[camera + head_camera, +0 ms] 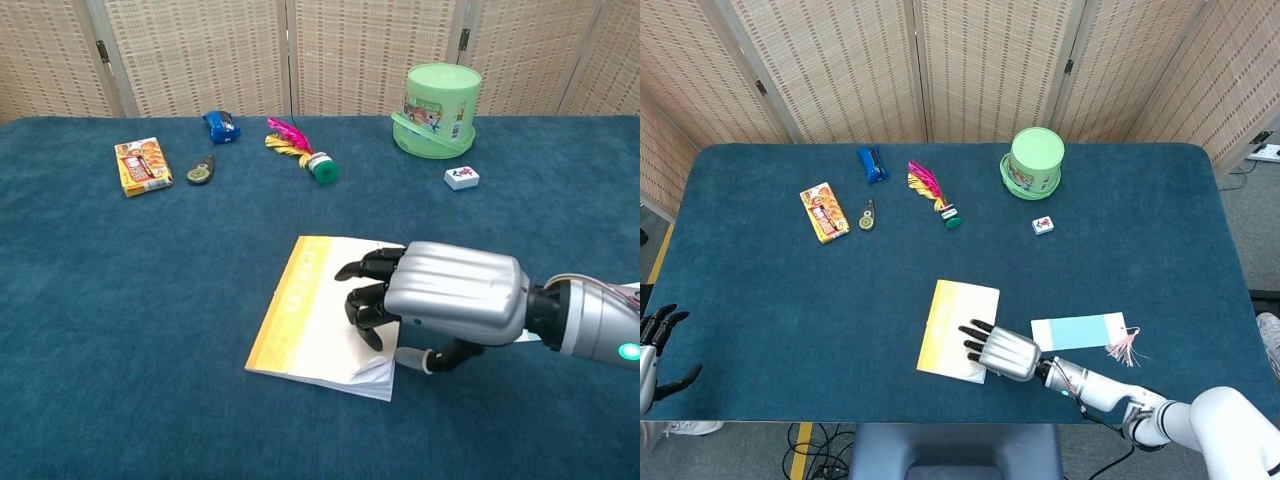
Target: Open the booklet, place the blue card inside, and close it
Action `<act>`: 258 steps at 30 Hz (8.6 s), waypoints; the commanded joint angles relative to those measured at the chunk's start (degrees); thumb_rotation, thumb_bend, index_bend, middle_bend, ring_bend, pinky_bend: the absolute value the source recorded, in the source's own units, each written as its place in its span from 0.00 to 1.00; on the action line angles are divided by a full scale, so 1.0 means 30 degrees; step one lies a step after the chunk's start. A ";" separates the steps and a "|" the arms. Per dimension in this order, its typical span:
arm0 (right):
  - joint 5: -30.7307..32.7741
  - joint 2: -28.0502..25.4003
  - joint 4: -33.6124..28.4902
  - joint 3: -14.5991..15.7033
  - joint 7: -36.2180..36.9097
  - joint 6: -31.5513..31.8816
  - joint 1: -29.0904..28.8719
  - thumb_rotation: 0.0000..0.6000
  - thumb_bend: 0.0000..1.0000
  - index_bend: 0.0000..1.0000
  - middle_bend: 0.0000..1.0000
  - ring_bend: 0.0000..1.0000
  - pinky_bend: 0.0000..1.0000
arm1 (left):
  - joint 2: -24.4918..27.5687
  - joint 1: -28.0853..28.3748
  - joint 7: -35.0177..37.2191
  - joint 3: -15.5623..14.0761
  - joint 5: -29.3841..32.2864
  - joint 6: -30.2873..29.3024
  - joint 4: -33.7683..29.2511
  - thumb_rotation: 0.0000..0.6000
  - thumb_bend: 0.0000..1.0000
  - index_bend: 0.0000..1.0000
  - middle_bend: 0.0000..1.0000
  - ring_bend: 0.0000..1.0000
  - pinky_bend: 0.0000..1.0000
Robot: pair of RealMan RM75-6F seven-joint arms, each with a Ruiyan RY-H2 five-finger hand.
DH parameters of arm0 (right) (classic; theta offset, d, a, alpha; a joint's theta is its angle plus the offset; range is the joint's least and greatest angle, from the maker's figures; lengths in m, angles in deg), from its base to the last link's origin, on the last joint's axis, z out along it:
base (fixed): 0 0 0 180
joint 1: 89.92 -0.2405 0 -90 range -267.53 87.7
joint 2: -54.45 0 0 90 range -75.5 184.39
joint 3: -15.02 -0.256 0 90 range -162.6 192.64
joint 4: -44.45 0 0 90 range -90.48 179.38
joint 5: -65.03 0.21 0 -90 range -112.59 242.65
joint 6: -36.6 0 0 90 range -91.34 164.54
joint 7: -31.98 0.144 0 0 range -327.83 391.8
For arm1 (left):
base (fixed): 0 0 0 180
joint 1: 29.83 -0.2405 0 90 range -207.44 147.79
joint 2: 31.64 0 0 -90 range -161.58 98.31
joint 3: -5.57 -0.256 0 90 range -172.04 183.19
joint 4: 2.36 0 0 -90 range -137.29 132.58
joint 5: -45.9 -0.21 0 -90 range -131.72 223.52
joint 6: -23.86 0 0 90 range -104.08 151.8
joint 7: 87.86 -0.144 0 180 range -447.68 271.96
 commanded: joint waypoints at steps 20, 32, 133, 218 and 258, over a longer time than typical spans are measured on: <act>0.0605 -0.0859 0.0409 -0.0318 0.0197 0.3445 0.1427 1.00 0.51 0.81 0.54 0.31 0.19 | -0.0078 0.0089 0.0352 0.0074 -0.0229 -0.0067 0.0058 1.00 0.22 0.22 0.16 0.19 0.19; -0.0551 -0.4788 -0.3650 0.0144 -0.2150 0.4186 0.1614 1.00 0.51 0.82 0.55 0.31 0.19 | -0.0235 0.0184 0.0323 0.0054 -0.0413 -0.0075 0.0002 1.00 0.22 0.22 0.16 0.19 0.19; 1.0481 -0.6793 -0.7633 -0.1584 -0.4172 -0.4503 0.4759 1.00 0.15 0.24 0.13 0.03 0.10 | -0.0080 0.0651 -0.0354 -0.0706 -0.0848 0.1167 -0.0991 1.00 0.22 0.23 0.12 0.17 0.19; -0.4979 -0.1117 0.7416 0.1575 0.5666 0.3349 -0.4697 1.00 0.19 0.39 0.21 0.02 0.04 | 0.0464 0.0266 -0.0736 -0.0879 -0.0454 0.1066 -0.1484 1.00 0.22 0.23 0.12 0.17 0.19; -0.2753 0.2377 1.3748 0.3051 0.6274 0.4679 -0.5337 1.00 0.14 0.00 0.00 0.00 0.00 | 0.0503 0.0125 -0.0835 -0.0814 -0.0201 0.1058 -0.1417 1.00 0.22 0.23 0.12 0.17 0.19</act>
